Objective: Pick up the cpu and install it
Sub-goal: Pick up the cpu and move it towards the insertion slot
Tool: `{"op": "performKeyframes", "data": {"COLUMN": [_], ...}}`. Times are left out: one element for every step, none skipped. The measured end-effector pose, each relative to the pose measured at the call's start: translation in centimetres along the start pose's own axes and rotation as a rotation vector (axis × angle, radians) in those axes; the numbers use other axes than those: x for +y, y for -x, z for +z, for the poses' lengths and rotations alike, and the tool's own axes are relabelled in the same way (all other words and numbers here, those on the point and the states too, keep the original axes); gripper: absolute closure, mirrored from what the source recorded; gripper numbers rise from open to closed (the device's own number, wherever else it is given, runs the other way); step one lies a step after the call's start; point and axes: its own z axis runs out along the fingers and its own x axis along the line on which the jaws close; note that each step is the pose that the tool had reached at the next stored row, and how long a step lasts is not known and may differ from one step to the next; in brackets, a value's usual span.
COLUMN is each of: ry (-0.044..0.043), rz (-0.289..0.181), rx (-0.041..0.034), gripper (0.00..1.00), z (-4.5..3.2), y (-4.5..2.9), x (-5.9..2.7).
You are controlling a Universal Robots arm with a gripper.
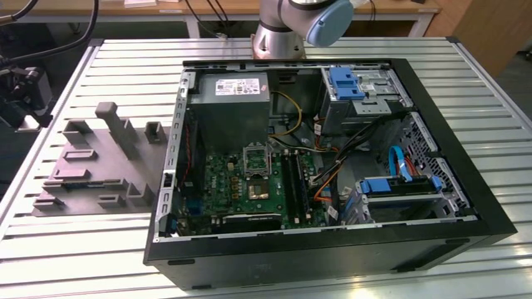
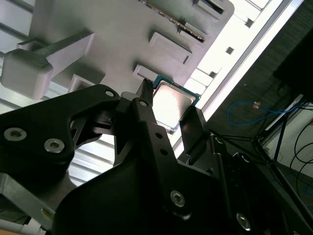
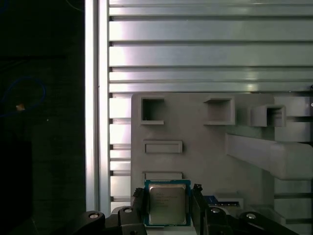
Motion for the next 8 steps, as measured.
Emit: {"op": "performKeyframes", "data": {"ry": [-0.0006, -0.0009, -0.0013, -0.0016, -0.0020, -0.0024, -0.0028, -0.0032], "rz": [0.000, 0.000, 0.000, 0.000, 0.000, 0.000, 0.000, 0.000], "rx": [0.0001, 0.0002, 0.0002, 0.0002, 0.0001, 0.0001, 0.0001, 0.0001], "gripper": [0.53, 0.53, 0.53, 0.53, 0.53, 0.53, 0.53, 0.53], "z": [-0.03, -0.05, -0.07, -0.09, -0.11, -0.12, -0.14, -0.16], "y": [0.00, 0.00, 0.00, 0.00, 0.00, 0.00, 0.00, 0.00], "x": [0.00, 0.00, 0.00, 0.00, 0.00, 0.00, 0.00, 0.01]}}
